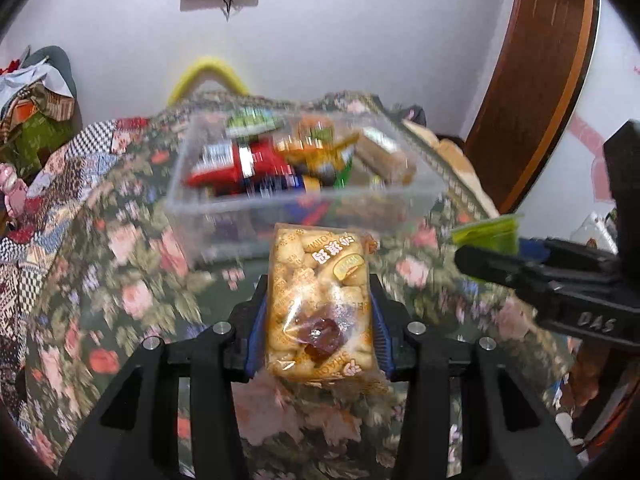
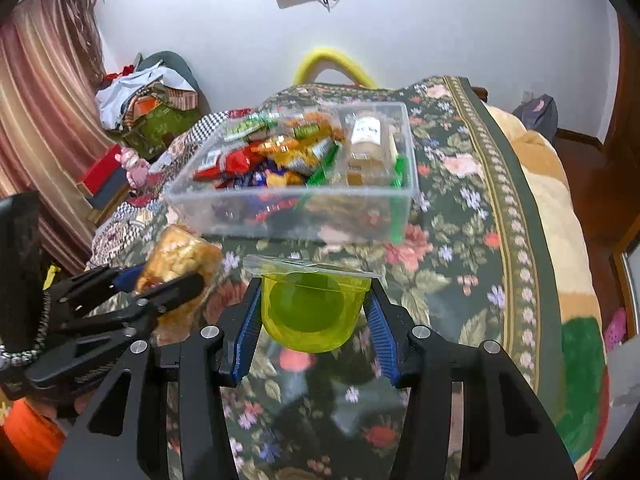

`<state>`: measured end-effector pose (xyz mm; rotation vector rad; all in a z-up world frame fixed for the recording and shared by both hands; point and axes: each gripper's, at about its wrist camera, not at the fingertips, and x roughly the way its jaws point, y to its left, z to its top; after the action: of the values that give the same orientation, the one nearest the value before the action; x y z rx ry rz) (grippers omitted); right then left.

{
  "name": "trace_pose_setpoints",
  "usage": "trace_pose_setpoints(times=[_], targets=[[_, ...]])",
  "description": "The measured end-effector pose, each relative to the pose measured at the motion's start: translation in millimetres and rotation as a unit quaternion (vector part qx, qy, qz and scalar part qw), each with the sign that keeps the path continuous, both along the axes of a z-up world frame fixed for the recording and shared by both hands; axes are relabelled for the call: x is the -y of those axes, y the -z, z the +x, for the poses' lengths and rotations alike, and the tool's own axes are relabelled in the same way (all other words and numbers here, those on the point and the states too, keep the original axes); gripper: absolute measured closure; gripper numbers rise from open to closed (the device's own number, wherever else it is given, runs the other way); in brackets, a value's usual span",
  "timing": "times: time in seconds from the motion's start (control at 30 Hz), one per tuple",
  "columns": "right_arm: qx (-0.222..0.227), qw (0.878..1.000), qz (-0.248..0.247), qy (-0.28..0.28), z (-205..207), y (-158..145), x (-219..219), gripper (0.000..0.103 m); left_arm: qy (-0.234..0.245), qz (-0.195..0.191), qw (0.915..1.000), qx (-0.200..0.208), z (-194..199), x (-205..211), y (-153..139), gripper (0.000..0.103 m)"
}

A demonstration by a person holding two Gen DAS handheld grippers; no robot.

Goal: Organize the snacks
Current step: 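Drop the cracker pack into the box while right tool drops the jelly cup in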

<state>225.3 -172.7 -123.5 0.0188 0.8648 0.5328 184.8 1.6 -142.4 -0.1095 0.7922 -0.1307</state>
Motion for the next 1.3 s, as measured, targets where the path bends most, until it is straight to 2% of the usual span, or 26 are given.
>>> trace_pose_setpoints(times=[0.23,0.43,0.67,0.9,1.0,1.07,1.13,1.3], targets=[[0.025,1.0,0.013,-0.005,21,-17,-18,0.057,-0.018,-0.016,0.9994,0.024,27,-25,-28,0.059],[0.036,0.999,0.015,-0.009,46,-22,-39,0.057,-0.032,-0.019,0.9987,0.036,55,-39,-36,0.059],[0.029,0.999,0.012,-0.01,77,-12,-59,0.057,-0.051,-0.017,0.9979,0.035,91,-54,-30,0.059],[0.014,1.0,-0.002,-0.014,97,1,-73,0.056,-0.059,-0.025,0.9979,0.009,120,-65,-11,0.059],[0.004,1.0,-0.004,-0.02,97,4,-74,0.053,-0.062,-0.028,0.9977,-0.002,123,-67,-4,0.057],[0.008,1.0,-0.011,-0.017,95,6,-75,0.052,-0.063,-0.031,0.9975,-0.005,121,-68,-2,0.05],[0.007,1.0,-0.018,-0.021,93,6,-74,0.051,-0.062,-0.033,0.9975,-0.003,118,-69,-4,0.048],[0.012,1.0,-0.007,-0.019,83,-5,-64,0.045,-0.054,-0.014,0.9982,0.022,99,-63,-27,0.047]])
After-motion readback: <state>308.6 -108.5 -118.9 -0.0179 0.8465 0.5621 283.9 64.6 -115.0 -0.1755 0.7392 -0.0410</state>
